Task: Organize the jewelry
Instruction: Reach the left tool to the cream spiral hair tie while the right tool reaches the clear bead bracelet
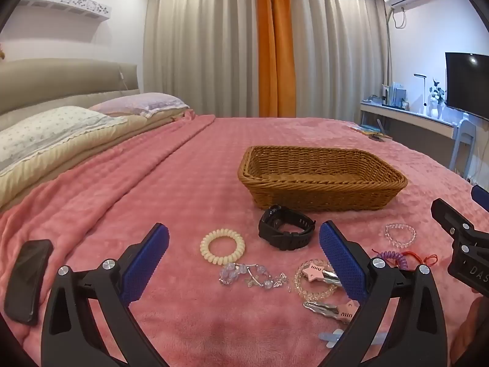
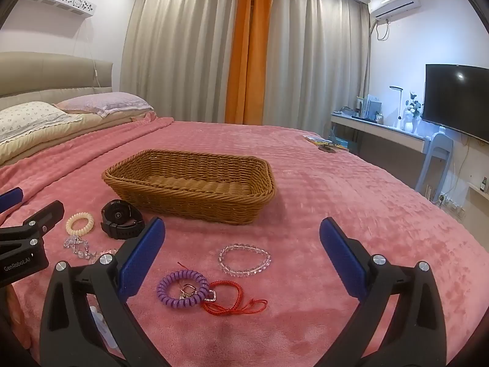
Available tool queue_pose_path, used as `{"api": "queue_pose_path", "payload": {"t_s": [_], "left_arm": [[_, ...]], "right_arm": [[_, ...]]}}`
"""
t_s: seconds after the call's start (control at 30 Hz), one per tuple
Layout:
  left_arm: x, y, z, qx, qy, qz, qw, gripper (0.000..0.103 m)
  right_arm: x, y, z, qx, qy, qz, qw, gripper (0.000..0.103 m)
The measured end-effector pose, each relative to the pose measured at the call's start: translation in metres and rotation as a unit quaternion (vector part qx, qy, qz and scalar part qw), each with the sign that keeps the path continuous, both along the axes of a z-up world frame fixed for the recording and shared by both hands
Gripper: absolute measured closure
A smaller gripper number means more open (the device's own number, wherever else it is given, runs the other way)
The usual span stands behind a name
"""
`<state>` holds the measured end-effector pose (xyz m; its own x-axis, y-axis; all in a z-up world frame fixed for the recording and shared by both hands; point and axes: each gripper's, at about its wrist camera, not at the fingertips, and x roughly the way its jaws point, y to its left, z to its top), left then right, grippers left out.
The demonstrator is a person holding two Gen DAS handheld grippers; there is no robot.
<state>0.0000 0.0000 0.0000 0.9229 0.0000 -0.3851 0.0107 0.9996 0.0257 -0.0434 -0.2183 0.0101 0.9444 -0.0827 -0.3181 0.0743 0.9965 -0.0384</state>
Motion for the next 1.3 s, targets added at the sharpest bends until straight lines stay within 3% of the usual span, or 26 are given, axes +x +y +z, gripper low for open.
{"api": "queue_pose_path", "payload": {"t_s": [0.93,1.13,1.3], "left_arm": [[0.000,0.000,0.000,-0.001,0.002,-0.001,1.0000,0.007],[0.009,0.034,0.010,-0.059,0.035,-0.017,0.9975,0.008],[0.022,0.071,0.023,-0.078,0.065,-0.028,0.9944,0.013]], "right_arm": [[-0.001,0.003,0.000,-0.007,-0.007,-0.002,1.000,0.007],[0.006,-0.003,0.001,0.006,0.014,-0.003,1.000,0.020],[0.015,-0.016,0.003,0.026,0.050,0.001,0.998,0.030]]}}
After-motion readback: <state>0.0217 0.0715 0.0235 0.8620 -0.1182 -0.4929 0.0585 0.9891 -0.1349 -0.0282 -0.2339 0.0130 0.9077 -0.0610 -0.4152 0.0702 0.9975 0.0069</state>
